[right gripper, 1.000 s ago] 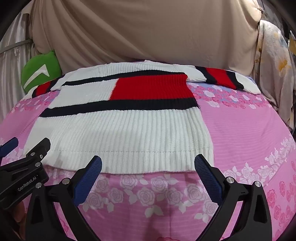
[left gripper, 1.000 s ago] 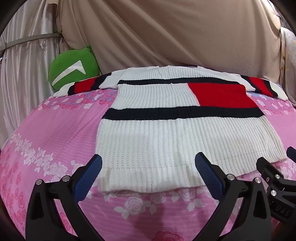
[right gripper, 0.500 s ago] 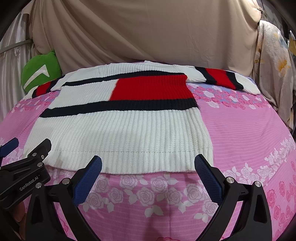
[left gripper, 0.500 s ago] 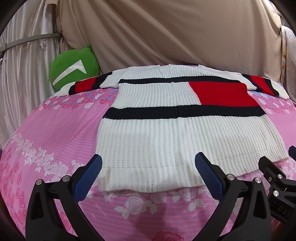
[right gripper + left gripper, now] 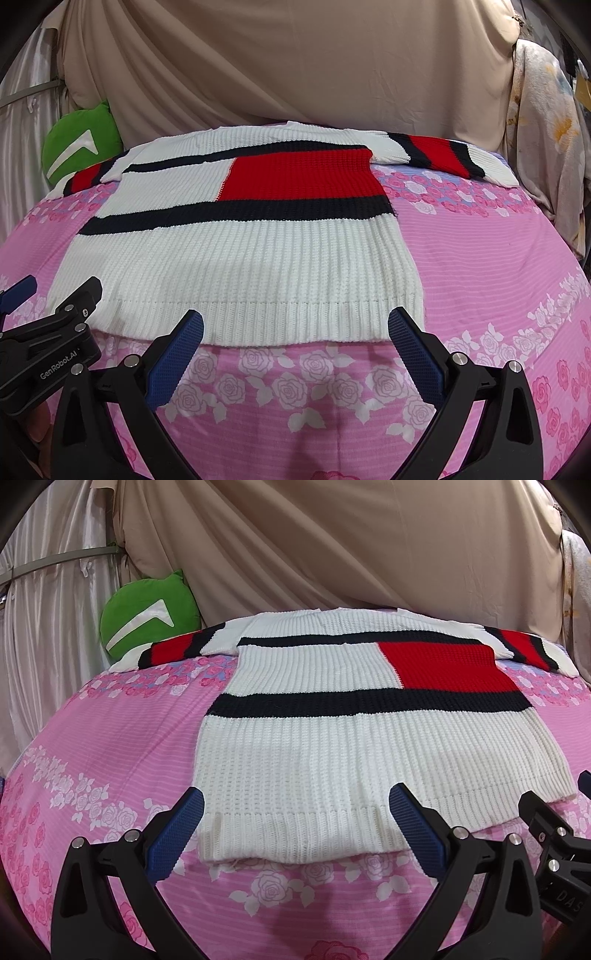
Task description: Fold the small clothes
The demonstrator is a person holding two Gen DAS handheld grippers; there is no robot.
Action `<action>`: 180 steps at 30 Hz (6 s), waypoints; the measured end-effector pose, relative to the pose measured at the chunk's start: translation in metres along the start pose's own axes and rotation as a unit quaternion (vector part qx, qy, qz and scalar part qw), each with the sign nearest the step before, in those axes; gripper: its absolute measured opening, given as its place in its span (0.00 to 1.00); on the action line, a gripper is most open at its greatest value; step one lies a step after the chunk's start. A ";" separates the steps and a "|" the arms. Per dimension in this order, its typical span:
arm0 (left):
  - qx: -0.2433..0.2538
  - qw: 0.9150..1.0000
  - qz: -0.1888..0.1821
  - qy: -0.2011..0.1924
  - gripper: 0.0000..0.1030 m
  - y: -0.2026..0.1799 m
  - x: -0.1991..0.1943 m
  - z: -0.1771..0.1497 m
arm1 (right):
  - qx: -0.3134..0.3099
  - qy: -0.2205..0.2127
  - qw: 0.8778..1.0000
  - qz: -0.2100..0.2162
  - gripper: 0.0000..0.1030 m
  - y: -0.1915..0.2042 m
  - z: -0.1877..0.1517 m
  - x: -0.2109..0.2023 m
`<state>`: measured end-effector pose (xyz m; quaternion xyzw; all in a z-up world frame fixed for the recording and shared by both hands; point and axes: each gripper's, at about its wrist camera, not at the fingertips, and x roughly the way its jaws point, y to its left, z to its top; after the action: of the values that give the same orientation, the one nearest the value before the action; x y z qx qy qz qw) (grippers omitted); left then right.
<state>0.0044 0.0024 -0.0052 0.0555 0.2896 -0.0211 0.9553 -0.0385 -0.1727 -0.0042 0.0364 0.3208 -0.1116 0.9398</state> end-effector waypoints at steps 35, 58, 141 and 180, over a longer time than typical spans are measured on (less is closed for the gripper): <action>0.002 1.000 0.002 0.001 0.95 -0.001 0.001 0.000 | 0.000 0.000 1.000 0.000 0.95 0.001 0.000 0.000; -0.003 1.000 -0.006 0.002 0.95 0.001 0.001 0.000 | 0.004 0.003 1.000 0.007 0.95 0.003 0.000 0.001; -0.096 0.985 -0.145 0.016 0.11 0.067 0.250 0.273 | 0.117 -0.057 0.966 0.226 0.13 -0.131 0.324 0.232; -0.047 0.989 -0.103 0.094 0.29 0.041 0.293 0.215 | 0.115 0.003 0.987 0.113 0.46 -0.152 0.290 0.253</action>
<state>0.3696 0.0150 0.0130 -0.0181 0.3828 -0.1007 0.9181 0.2931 -0.4079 0.0712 0.1802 0.3023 -0.0410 0.9351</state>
